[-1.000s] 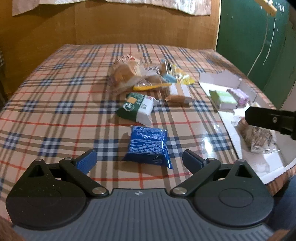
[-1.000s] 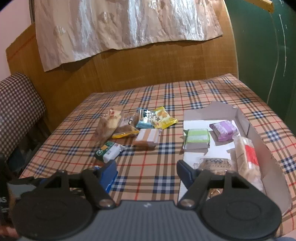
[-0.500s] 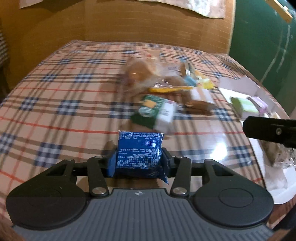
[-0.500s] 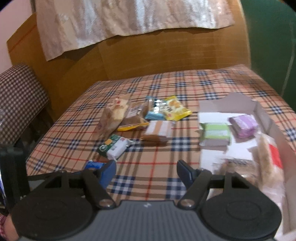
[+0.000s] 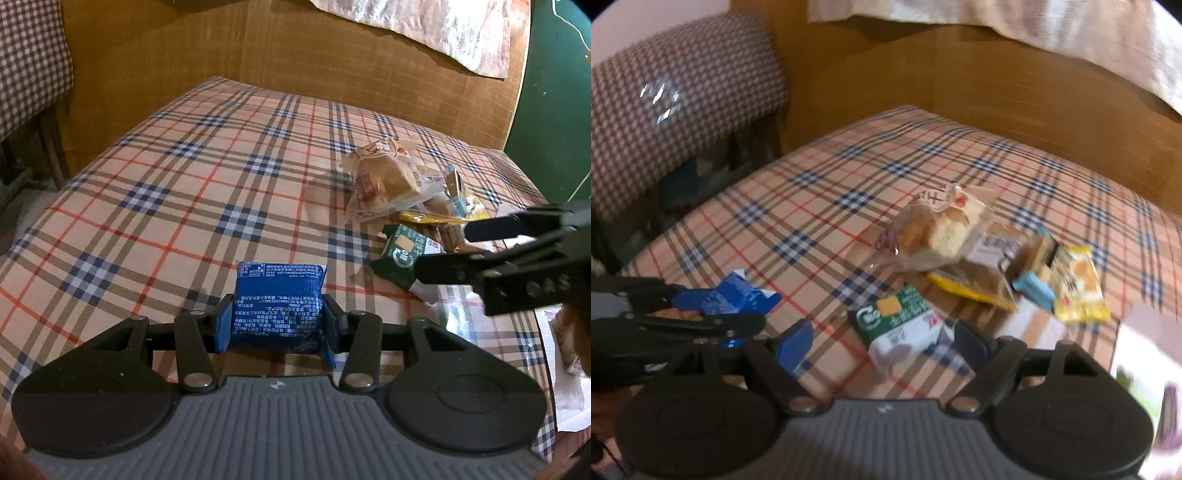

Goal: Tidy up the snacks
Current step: 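Grasp the blue pack with the left tool while the right tool grasps the green-and-white biscuit box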

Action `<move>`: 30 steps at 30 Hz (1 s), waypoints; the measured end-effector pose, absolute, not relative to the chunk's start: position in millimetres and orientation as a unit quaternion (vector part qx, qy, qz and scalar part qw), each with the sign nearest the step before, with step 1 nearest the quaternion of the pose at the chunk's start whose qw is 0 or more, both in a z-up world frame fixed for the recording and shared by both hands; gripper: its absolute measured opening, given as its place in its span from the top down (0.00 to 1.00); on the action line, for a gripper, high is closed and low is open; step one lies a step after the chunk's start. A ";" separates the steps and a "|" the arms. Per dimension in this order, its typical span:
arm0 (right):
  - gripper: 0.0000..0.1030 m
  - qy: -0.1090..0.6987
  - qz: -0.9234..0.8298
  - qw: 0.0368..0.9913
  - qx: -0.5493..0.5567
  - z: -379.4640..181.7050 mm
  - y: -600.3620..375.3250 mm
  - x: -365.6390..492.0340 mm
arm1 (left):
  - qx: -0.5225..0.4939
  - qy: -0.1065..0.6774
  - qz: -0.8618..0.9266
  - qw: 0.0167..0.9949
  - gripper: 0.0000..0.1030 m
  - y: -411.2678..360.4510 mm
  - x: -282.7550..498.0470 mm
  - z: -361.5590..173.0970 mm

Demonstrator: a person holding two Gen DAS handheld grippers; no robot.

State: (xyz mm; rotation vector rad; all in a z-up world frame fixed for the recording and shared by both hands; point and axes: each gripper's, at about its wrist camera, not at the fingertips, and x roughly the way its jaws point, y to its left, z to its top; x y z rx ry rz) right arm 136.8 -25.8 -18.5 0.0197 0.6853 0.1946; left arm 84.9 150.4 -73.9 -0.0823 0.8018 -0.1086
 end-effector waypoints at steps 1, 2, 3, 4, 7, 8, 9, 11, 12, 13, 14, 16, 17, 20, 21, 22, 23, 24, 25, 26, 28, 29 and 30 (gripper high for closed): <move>0.19 0.343 0.101 0.934 0.003 -20.3 -26.8 143.1 | -0.041 0.391 -0.052 0.918 0.46 148.0 86.3 -74.0; 0.19 0.349 0.102 0.932 -0.002 -22.2 -27.7 149.7 | -0.042 0.392 -0.053 0.917 0.46 148.0 87.3 -74.7; 0.19 0.353 0.102 0.930 -0.005 -23.6 -29.0 154.8 | -0.042 0.393 -0.053 0.917 0.46 147.7 88.6 -75.2; 0.19 0.360 0.108 0.927 -0.005 -26.3 -30.3 159.4 | -0.041 0.393 -0.051 0.917 0.46 147.1 90.9 -76.3; 0.25 0.377 0.118 0.919 -0.007 -33.6 -29.0 170.0 | -0.040 0.395 -0.050 0.916 0.46 147.5 100.0 -80.9; 0.32 0.381 0.115 0.917 -0.007 -36.2 -27.8 173.0 | -0.040 0.396 -0.048 0.916 0.46 147.7 102.2 -82.7; 0.42 0.385 0.108 0.917 -0.004 -38.7 -26.7 175.2 | -0.041 0.397 -0.046 0.916 0.46 147.5 102.9 -83.7; 0.47 0.385 0.107 0.917 0.005 -42.2 -24.8 175.7 | -0.041 0.398 -0.045 0.916 0.46 147.3 103.2 -85.1; 0.49 0.381 0.106 0.918 0.009 -42.8 -23.8 173.2 | -0.041 0.397 -0.045 0.916 0.46 147.3 102.7 -85.4; 0.50 0.380 0.104 0.919 0.012 -43.3 -22.6 171.1 | -0.042 0.398 -0.044 0.916 0.46 147.7 104.7 -86.8; 0.52 0.377 0.095 0.921 0.015 -43.9 -21.4 167.5 | -0.044 0.397 -0.043 0.916 0.46 148.2 105.4 -87.1; 0.53 0.375 0.077 0.923 0.027 -42.3 -19.7 161.9 | -0.046 0.396 -0.043 0.916 0.46 148.3 104.6 -86.4; 0.53 0.375 0.072 0.924 0.037 -41.5 -19.3 159.1 | -0.047 0.396 -0.043 0.916 0.46 148.3 103.4 -85.4; 0.53 0.366 0.057 0.927 0.052 -38.3 -15.0 144.6 | -0.048 0.393 -0.042 0.917 0.46 147.3 99.1 -81.5; 0.53 0.362 0.048 0.929 0.055 -36.4 -13.1 139.0 | -0.049 0.392 -0.043 0.918 0.46 146.9 96.7 -79.5; 0.53 0.356 0.038 0.932 0.061 -34.1 -12.1 132.9 | -0.050 0.390 -0.045 0.918 0.46 146.4 94.2 -77.1; 0.53 0.350 0.031 0.934 0.068 -31.6 -11.8 127.4 | -0.051 0.388 -0.046 0.919 0.46 145.7 91.9 -74.9; 0.53 0.342 0.022 0.936 0.076 -28.5 -12.0 120.3 | -0.053 0.386 -0.046 0.920 0.46 144.9 88.8 -72.0; 0.53 0.335 0.011 0.938 0.084 -25.0 -12.5 113.5 | -0.054 0.384 -0.046 0.921 0.46 144.0 85.6 -69.0; 0.53 0.330 0.000 0.940 0.092 -22.0 -12.8 107.9 | -0.056 0.382 -0.048 0.921 0.46 143.0 83.5 -66.2; 0.53 0.320 -0.016 0.942 0.105 -16.2 -13.3 94.1 | -0.056 0.379 -0.050 0.922 0.46 139.7 78.8 -59.9; 0.53 0.316 -0.026 0.942 0.105 -13.9 -13.2 88.0 | -0.054 0.376 -0.051 0.924 0.46 138.5 75.5 -56.7; 0.53 0.313 -0.036 0.943 0.104 -11.4 -13.1 81.7 | -0.052 0.374 -0.051 0.925 0.46 136.2 71.9 -53.3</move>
